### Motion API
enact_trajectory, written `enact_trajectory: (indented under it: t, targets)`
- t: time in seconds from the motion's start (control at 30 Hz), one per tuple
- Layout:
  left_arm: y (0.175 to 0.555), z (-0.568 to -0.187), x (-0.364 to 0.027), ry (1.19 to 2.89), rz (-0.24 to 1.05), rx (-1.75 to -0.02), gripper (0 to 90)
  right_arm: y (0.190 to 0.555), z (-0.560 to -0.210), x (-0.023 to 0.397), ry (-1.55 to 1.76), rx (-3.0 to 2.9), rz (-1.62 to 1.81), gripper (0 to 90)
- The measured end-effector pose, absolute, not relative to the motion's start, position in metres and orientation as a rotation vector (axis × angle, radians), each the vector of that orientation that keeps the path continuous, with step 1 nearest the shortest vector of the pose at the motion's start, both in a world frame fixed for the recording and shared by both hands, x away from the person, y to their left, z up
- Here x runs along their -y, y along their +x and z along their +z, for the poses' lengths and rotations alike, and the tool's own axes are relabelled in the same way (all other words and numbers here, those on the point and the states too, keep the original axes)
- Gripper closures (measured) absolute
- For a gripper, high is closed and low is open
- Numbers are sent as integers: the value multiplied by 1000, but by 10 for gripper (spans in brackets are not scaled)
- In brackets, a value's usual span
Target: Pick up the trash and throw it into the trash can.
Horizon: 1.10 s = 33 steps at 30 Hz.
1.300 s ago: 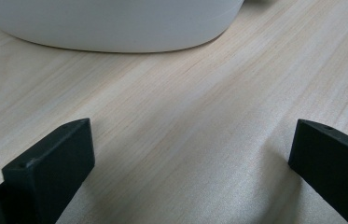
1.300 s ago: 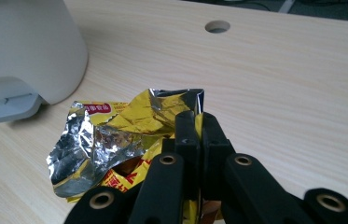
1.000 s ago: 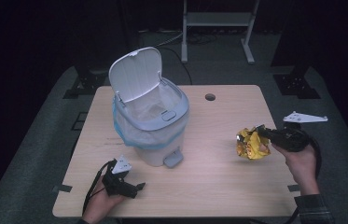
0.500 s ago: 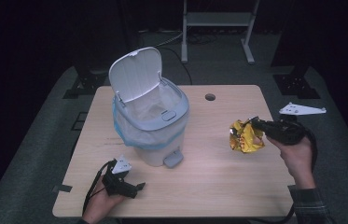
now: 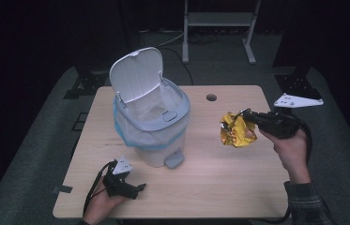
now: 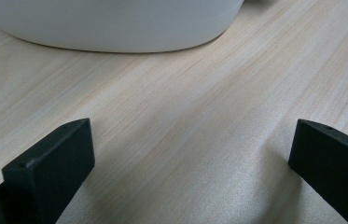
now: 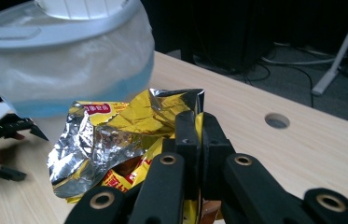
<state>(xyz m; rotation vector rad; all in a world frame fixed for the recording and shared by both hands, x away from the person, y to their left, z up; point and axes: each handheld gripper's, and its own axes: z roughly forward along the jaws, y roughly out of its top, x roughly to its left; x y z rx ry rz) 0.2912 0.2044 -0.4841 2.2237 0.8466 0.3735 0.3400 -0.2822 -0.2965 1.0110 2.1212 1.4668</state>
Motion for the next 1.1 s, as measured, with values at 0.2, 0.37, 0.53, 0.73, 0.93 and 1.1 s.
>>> enact_trajectory:
  t: [0.2,0.37,0.53,0.73,0.93,1.1]
  targets:
    - [291,-484,-204,2223,374,-846,0,342,-283,270,960,-2116,1506,881]
    - [291,-484,-204,2223,374,-846,0,345,-272,260,922,-2116,1518,881]
    - [291,-484,-204,2223,374,-846,0,347,-261,251,888,-2117,1531,882]
    - [291,-484,-205,2227,375,-844,0,350,-248,240,846,-2110,1560,882]
    - [291,-484,-205,2227,374,-844,0,354,-234,225,806,-2111,1571,882]
    - [291,-484,-205,2227,375,-844,0,358,-223,212,772,-2118,1578,882]
